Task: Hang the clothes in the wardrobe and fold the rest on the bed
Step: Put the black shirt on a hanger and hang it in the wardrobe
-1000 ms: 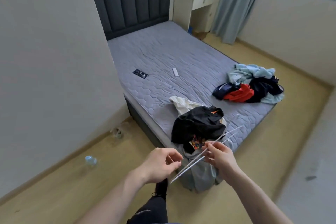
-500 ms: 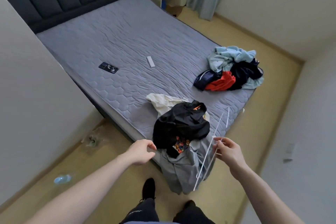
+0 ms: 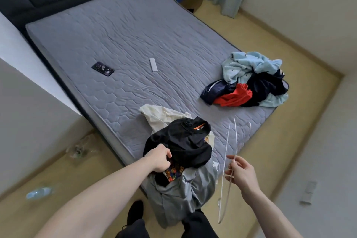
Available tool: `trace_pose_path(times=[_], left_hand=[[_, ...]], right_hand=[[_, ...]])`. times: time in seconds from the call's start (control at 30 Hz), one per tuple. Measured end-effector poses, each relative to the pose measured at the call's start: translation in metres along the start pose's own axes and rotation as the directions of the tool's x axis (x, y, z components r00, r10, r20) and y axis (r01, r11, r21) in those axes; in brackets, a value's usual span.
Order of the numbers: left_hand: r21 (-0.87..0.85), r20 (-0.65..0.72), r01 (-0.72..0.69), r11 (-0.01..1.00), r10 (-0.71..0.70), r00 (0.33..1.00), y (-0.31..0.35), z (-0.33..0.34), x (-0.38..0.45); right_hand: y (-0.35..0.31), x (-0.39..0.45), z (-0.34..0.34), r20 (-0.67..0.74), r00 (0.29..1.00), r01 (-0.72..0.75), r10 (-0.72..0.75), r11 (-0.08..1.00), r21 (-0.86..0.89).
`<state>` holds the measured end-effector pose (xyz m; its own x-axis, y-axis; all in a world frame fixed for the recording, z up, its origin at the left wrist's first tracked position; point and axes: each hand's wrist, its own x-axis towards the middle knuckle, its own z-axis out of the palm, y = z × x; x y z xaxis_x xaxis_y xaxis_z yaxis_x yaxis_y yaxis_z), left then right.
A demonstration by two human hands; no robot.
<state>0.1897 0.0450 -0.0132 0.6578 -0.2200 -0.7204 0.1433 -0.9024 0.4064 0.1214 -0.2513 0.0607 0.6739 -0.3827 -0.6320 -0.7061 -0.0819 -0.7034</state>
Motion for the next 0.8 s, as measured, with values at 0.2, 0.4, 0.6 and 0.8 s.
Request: trace_pose_path(times=[0.2, 0.4, 0.6, 0.8], left_hand=[[0.003, 0.032, 0.078, 0.997, -0.078, 0.996, 0.044, 0.044, 0.103], [-0.041, 0.136, 0.166, 0.985, -0.159, 0.978, 0.074, 0.114, 0.204], [0.203, 0.143, 0.186, 0.961, -0.217, 0.966, 0.078, 0.171, 0.253], [-0.18, -0.237, 0.245, 0.953, -0.283, 0.929, 0.077, 0.147, 0.21]], right_hand=[[0.003, 0.108, -0.026, 0.101, 0.995, -0.012, 0.016, 0.999, -0.044], [0.043, 0.194, -0.039, 0.145, 0.989, -0.001, 0.017, 0.994, -0.108], [0.087, 0.237, -0.047, 0.19, 0.981, -0.01, 0.044, 0.984, -0.176], [0.083, 0.236, -0.049, 0.245, 0.967, -0.016, 0.072, 0.974, -0.226]])
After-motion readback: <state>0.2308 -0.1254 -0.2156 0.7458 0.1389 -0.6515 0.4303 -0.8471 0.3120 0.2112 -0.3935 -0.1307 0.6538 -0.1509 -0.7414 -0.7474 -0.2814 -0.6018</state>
